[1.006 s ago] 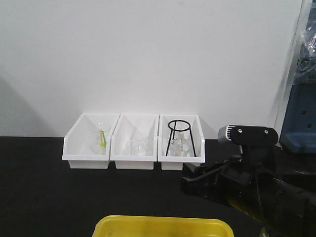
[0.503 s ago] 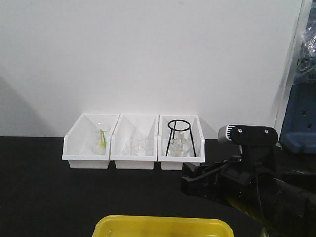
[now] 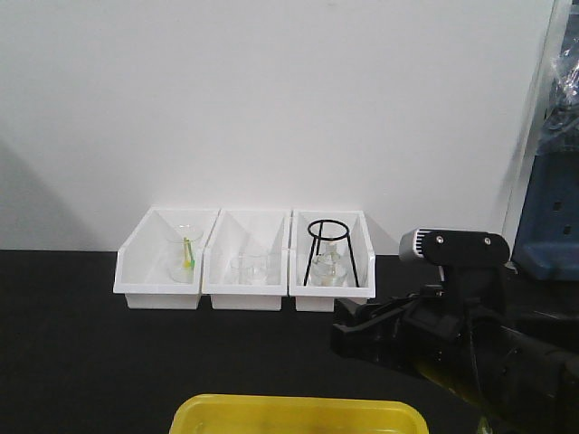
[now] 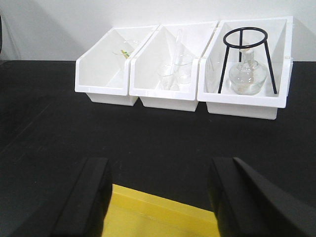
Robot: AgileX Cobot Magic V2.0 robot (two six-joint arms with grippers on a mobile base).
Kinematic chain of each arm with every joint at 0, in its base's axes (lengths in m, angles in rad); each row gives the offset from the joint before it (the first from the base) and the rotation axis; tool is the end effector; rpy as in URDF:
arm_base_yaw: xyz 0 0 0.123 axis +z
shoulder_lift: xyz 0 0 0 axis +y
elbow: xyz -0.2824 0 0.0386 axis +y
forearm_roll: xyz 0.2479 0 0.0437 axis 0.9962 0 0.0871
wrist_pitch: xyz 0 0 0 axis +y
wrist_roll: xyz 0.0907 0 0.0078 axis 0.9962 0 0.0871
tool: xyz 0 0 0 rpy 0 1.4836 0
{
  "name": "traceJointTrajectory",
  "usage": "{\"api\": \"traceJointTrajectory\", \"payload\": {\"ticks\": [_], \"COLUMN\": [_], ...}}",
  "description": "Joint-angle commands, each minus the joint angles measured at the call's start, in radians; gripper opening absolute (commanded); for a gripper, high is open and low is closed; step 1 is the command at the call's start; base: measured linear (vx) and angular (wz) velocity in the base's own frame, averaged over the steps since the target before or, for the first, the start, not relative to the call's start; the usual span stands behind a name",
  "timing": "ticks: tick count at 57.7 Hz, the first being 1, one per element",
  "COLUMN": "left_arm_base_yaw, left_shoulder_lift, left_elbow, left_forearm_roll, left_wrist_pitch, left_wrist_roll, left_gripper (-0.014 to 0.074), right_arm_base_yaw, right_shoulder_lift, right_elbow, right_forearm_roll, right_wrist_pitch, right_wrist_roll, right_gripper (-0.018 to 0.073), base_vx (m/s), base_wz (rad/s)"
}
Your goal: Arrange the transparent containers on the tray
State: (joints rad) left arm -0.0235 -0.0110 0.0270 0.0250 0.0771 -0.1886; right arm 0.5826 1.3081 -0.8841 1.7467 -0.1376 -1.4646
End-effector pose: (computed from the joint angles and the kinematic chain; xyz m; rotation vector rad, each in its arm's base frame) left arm 0.0568 -0.0012 0.1976 -0.1120 1.5745 -0.1451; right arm 0.2508 0.1507 0.3117 -0.2001 1.9441 0.4463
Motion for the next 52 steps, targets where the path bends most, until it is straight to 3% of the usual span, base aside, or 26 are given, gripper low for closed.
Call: {"api": "traceJointTrajectory", "payload": {"ticks": [1,10,18,24,29,37,42,46,52], "left_arm_base_yaw": [-0.001,-0.001,-0.001,-0.001,-0.001,-0.001,-0.001,-0.001,-0.001], "left_shoulder_lift": [-0.014,-0.014,-0.014,-0.014,-0.014,-0.014,-0.014,-0.014,-0.014], "left_elbow": [0.035,0.035,0.035,0.035,0.035,0.035,0.035,0.035,0.035], "left_forearm_roll": [-0.009,-0.009,-0.009,-0.009,-0.009,-0.009,-0.009,-0.009,-0.009], "left_wrist_pitch": [-0.083,-0.083,-0.083,-0.083,-0.083,-0.083,-0.083,-0.083,-0.083], "left_wrist_roll": [0.001,0.001,0.001,0.001,0.001,0.001,0.001,0.001,0.001], "left_gripper": [-0.0006,-0.0006,-0.0006,-0.0006,-0.0006,-0.0006,-0.0006,-0.0006,-0.0006], "right_arm_base_yaw": [-0.005,-0.003,-0.002,-0.002,-0.003,-0.004,-0.004,-0.005,-0.065], "right_shoulder_lift": [-0.029,-0.029,-0.039,-0.082,-0.122,-0.189,-0.228,-0.26,-0.357], "right_elbow": [-0.033,-0.033,-0.033,-0.031,-0.031,-0.031,-0.031,-0.022,0.072], "right_forearm_roll": [0.001,0.001,-0.028,-0.286,-0.641,-1.146,-1.452,-1.641,-1.802], "right_wrist_pitch": [0.013,0.03,0.037,0.041,0.056,0.138,0.205,0.267,0.297], "right_wrist_roll": [-0.012,-0.009,0.053,0.242,0.457,0.895,1.145,1.319,1.517], "right_gripper": [0.0491,0.048,0.0408,0.0302,0.0185,-0.0015,-0.0014,-0.0013,-0.0013], "base_vx": [0.0,0.0,0.0,0.0,0.0,0.0,0.0,0.0,0.0], "base_wz": [0.0,0.0,0.0,0.0,0.0,0.0,0.0,0.0,0.0]}}
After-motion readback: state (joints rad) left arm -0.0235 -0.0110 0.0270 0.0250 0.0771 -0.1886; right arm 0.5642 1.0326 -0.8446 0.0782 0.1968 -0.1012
